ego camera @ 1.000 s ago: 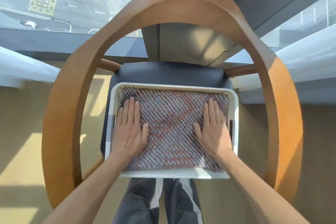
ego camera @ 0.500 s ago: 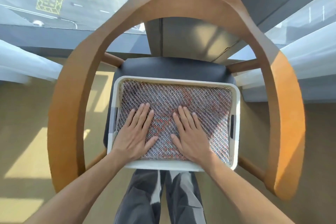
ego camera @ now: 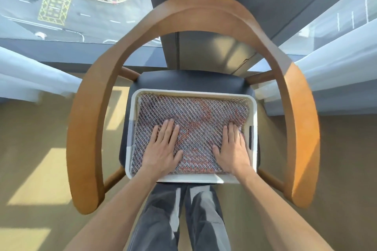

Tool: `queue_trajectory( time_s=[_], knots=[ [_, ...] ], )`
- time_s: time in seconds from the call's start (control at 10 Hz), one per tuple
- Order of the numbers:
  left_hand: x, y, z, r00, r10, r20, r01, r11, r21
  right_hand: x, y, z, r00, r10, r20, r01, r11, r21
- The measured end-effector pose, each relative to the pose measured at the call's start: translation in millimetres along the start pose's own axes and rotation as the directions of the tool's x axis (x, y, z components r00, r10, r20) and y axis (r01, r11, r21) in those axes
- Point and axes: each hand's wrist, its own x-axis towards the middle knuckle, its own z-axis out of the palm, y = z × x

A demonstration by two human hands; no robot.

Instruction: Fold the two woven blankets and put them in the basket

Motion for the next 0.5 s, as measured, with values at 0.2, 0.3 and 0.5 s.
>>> queue_trajectory(
  time_s=[0.2,0.3,0.5],
  knots=[
    [-43.1,8.6,-61.3,0.986,-0.161,0.045,0.167,0.921,-0.351,-52.2,-8.9,-73.1,0.991,0.019,0.130,-0.049,0.972,0.231],
    [-80.2,9.2,-90.2,0.963,-0.256,0.087,0.262,0.810,-0.525,-93.1,-15.3,-96.0,0.991,0.088,0.098,-0.120,0.913,0.389],
    [-139.2,9.8,-128.8,0.937,-0.297,0.185,0.340,0.651,-0.679,-160.7,-29.0,-105.1,0.986,0.129,0.102,-0.162,0.862,0.481]
  ],
)
